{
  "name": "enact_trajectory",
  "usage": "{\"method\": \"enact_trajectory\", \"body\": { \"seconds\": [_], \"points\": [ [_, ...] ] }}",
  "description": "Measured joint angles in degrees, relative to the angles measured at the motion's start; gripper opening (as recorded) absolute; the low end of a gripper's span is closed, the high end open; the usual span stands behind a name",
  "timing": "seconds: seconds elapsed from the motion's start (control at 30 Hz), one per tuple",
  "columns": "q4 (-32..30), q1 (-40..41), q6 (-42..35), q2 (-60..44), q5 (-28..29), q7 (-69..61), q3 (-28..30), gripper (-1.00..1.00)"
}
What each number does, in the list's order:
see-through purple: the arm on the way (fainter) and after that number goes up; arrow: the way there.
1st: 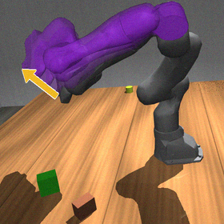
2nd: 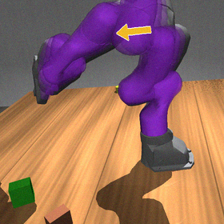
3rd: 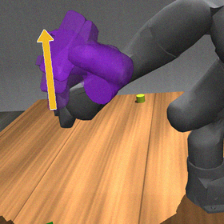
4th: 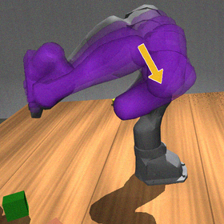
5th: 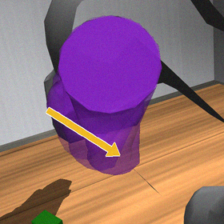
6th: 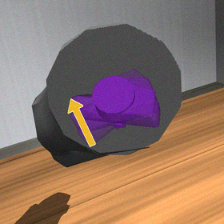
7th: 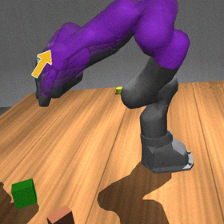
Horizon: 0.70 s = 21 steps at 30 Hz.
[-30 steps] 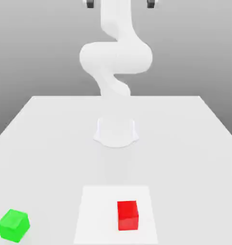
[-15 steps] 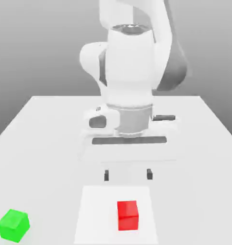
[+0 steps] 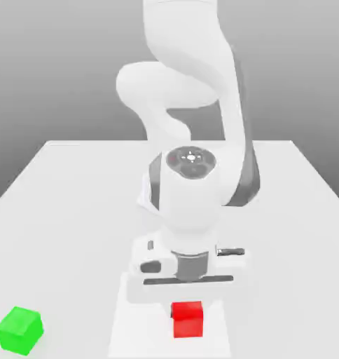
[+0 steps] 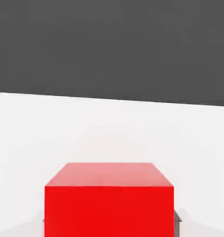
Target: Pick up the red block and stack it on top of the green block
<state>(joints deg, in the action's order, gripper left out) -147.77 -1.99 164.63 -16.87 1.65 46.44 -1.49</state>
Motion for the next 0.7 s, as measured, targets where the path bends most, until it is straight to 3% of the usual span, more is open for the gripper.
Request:
{"method": "enact_trajectory", "body": {
  "seconds": [0.2, 0.43, 0.57, 0.6, 0.7],
  "points": [
    [1.0, 2.5, -9.4, 8.3, -1.9, 1.0, 2.0, -1.00],
    [10.0, 11.9, -15.9, 5.6, -6.0, 7.7, 12.4, -1.00],
    [14.8, 17.1, -12.3, -3.2, -11.0, 8.0, 13.9, -1.00],
    [15.0, 17.6, -11.4, -4.4, -11.6, 7.8, 13.7, 1.00],
    [15.0, 17.6, -11.4, -4.4, -11.6, 7.8, 13.7, 1.00]
  ]
}}
